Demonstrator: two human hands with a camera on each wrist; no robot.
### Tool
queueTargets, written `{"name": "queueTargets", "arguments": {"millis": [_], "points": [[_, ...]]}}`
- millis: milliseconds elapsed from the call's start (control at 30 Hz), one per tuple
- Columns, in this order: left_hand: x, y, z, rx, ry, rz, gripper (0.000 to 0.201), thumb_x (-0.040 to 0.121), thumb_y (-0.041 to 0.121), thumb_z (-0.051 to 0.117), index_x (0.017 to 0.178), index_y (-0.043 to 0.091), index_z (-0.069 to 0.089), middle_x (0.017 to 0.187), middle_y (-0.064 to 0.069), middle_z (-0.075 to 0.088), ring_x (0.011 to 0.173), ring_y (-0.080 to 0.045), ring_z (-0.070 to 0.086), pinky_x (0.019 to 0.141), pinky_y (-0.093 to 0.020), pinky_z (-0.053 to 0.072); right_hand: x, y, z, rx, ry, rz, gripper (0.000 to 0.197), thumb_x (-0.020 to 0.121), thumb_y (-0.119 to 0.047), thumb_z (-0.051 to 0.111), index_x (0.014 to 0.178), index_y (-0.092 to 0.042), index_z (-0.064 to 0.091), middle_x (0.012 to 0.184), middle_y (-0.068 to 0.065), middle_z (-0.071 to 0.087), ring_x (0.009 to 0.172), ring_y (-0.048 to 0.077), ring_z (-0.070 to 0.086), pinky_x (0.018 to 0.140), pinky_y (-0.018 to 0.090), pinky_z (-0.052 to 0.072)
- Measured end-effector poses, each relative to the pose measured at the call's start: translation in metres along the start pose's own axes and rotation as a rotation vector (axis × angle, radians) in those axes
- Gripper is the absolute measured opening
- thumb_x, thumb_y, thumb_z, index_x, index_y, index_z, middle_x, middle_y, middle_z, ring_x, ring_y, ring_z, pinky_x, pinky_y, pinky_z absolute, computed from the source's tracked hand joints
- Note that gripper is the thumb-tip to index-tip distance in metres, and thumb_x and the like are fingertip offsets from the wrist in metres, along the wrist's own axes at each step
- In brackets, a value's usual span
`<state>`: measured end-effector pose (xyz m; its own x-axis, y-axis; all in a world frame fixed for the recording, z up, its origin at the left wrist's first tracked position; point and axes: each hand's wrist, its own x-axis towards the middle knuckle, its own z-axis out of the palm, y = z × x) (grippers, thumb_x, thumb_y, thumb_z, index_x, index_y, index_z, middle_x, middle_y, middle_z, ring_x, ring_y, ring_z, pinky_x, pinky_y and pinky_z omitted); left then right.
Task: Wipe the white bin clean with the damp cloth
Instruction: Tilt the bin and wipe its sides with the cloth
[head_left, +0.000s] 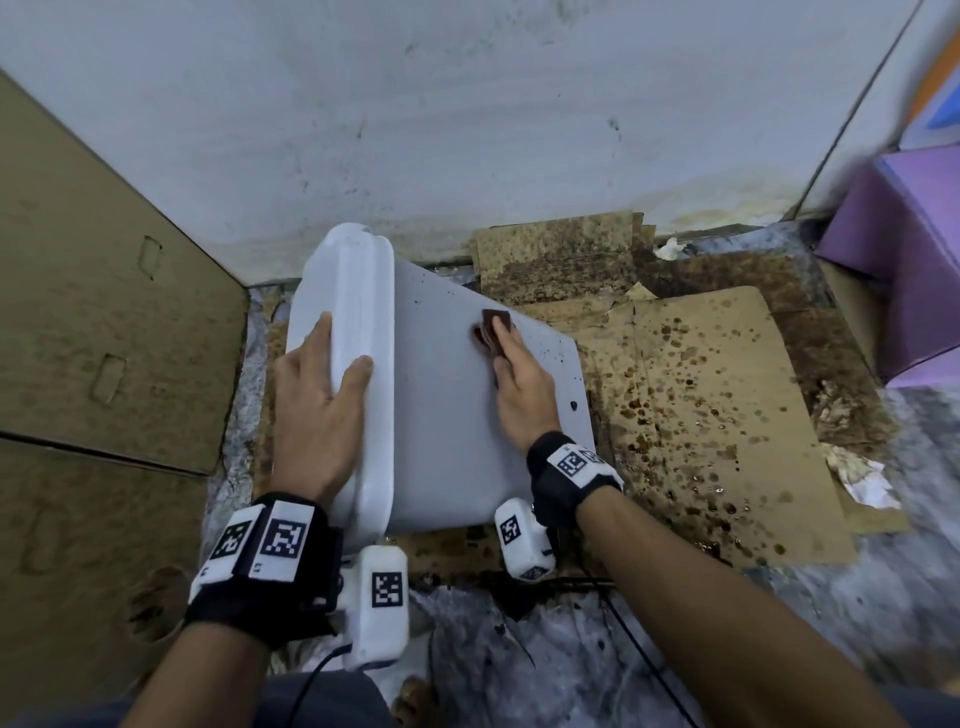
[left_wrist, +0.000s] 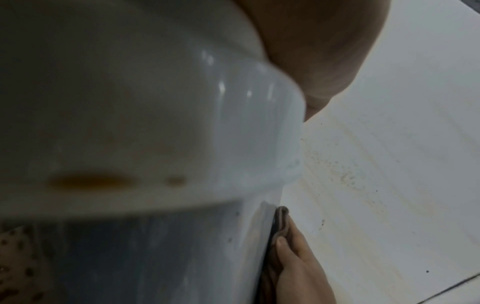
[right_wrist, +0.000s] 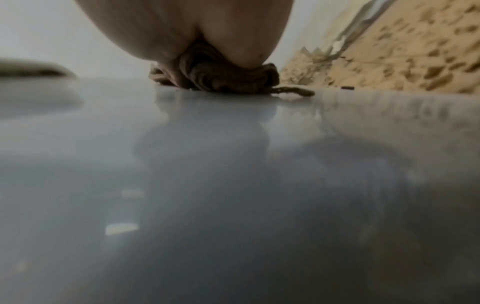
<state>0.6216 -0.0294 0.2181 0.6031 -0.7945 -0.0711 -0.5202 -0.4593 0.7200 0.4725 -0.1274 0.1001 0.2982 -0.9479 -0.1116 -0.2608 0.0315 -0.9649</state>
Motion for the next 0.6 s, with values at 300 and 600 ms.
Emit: {"name": "queueTargets", "arguments": {"millis": [300,600], "points": [[-0.003,0.005,0.003,0.026,0.002,0.015,0.058,0.1,0.033,0.047,0.154,0.028,0.025,0.15,-0.008,0.028,0.138,-0.019,0.031,0.102,-0.019,0.018,-0.068,-0.047,0.025,-0.094,-0.331,-0.371,0.054,0.103,-0.02,0.037,0.151,-0.021,0.012,0.155,-0.008,0.005,0.146,0.005,-0.003,0.119,0.025,0.005],[0.0,0.003,-0.002,0.025,-0.023,-0.03,0.059,0.1,0.036,0.045,0.154,0.032,0.023,0.149,-0.006,0.026,0.136,-0.025,0.035,0.108,-0.034,0.025,0.017,-0.046,-0.001,-0.233,-0.429,-0.17,0.055,0.103,-0.023,0.031,0.152,-0.027,0.006,0.16,-0.004,-0.007,0.146,0.013,-0.012,0.12,0.041,0.0]]}}
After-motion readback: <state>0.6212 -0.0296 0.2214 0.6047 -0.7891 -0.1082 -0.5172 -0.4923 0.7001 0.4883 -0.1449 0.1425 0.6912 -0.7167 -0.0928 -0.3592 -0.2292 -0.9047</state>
